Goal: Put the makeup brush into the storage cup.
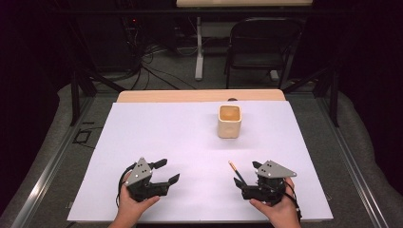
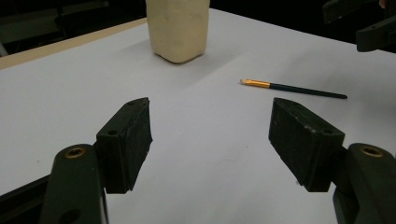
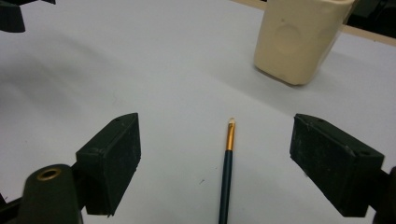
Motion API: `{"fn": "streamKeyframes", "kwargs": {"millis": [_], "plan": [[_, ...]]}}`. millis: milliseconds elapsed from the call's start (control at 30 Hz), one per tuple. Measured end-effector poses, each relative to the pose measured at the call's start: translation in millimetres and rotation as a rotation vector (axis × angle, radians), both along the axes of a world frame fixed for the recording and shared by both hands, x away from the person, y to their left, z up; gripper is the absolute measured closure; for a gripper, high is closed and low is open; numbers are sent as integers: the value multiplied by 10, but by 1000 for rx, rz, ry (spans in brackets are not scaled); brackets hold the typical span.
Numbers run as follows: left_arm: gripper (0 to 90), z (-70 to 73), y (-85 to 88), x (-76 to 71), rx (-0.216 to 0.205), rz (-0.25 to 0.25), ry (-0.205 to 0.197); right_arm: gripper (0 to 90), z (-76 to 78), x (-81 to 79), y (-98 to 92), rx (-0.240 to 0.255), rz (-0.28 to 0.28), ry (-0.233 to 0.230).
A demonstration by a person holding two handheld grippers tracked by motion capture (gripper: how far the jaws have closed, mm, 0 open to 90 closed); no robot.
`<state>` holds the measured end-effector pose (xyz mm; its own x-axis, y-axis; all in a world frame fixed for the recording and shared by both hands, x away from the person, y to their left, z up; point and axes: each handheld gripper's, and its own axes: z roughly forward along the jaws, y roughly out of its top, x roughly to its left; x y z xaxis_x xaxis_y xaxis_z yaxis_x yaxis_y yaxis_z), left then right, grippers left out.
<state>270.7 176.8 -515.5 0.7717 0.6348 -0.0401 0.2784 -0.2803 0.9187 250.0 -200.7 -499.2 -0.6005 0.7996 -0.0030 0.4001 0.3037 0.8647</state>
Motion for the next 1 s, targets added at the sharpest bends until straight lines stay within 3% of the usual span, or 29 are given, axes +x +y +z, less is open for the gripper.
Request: {"fn": "streamKeyframes", "kwargs": {"millis": [200, 433, 800, 1000], "plan": [[300, 5, 24, 8, 0, 4, 9, 153, 56, 68, 3, 7, -1, 37], [300, 12, 34, 15, -12, 17, 20, 278, 100, 135, -23, -27, -12, 76], [300, 47, 87, 19, -23, 53, 52, 331, 169, 212, -41, -87, -28, 102], [289, 43, 108, 34, -44, 57, 73, 344, 238, 260, -49, -92, -33, 126]]}}
